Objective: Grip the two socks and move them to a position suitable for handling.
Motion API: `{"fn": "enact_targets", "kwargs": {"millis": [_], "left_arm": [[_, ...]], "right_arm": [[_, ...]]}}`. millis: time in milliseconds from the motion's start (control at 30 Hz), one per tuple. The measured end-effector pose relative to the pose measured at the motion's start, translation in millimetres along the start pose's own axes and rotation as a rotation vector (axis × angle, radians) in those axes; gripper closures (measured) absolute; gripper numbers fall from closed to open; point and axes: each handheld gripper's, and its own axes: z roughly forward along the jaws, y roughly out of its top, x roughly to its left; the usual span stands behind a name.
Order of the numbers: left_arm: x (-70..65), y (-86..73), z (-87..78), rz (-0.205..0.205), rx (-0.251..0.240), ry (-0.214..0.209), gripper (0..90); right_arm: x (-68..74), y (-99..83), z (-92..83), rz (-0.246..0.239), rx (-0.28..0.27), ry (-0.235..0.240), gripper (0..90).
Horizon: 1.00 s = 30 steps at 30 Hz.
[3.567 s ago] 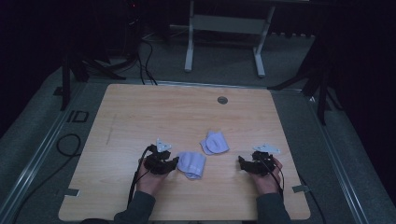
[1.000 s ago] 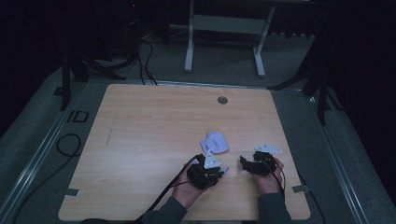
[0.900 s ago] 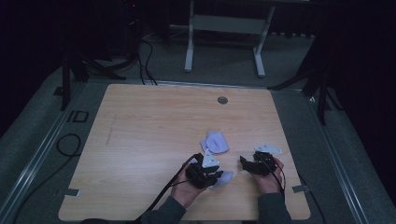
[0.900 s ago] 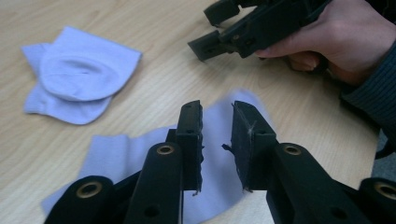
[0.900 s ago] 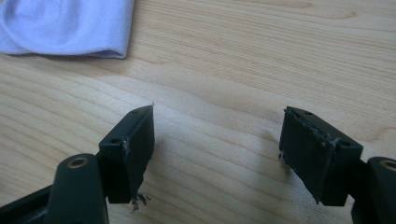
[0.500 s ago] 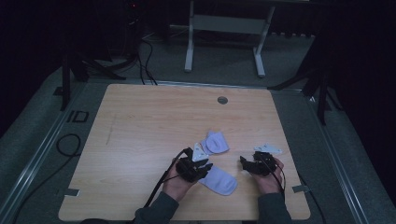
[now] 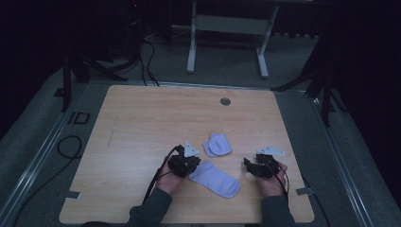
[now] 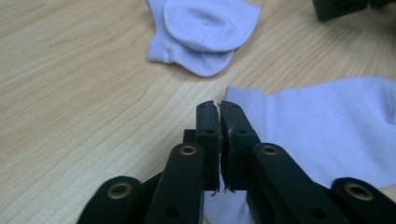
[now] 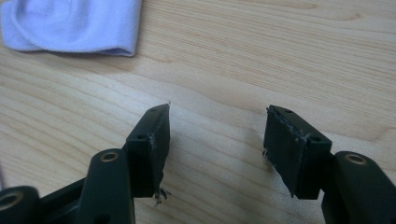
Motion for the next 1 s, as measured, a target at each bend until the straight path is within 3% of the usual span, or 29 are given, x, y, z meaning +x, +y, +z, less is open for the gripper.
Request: {"fn": "enact_targets", "kwargs": {"millis": [267, 433, 800, 1000], "left_arm": [[3.0, -5.5, 15.5, 0.011, 0.05, -0.004, 89.4], [4.5, -7.5, 15.6, 0.004, 0.051, 0.002, 89.4], [9.8, -14.9, 9.8, -0.049, 0.042, 0.029, 89.4], [12.3, -20.5, 4.4, -0.077, 0.039, 0.046, 89.3]], "right_arm": [[1.8, 0.7, -3.4, -0.012, -0.009, 0.01, 44.5], [2.8, 1.0, -3.1, -0.02, -0.007, 0.015, 44.5], [11.3, 8.3, -5.8, -0.05, -0.016, 0.043, 47.7], [25.2, 18.2, -5.3, -0.112, -0.009, 0.07, 52.7]]}}
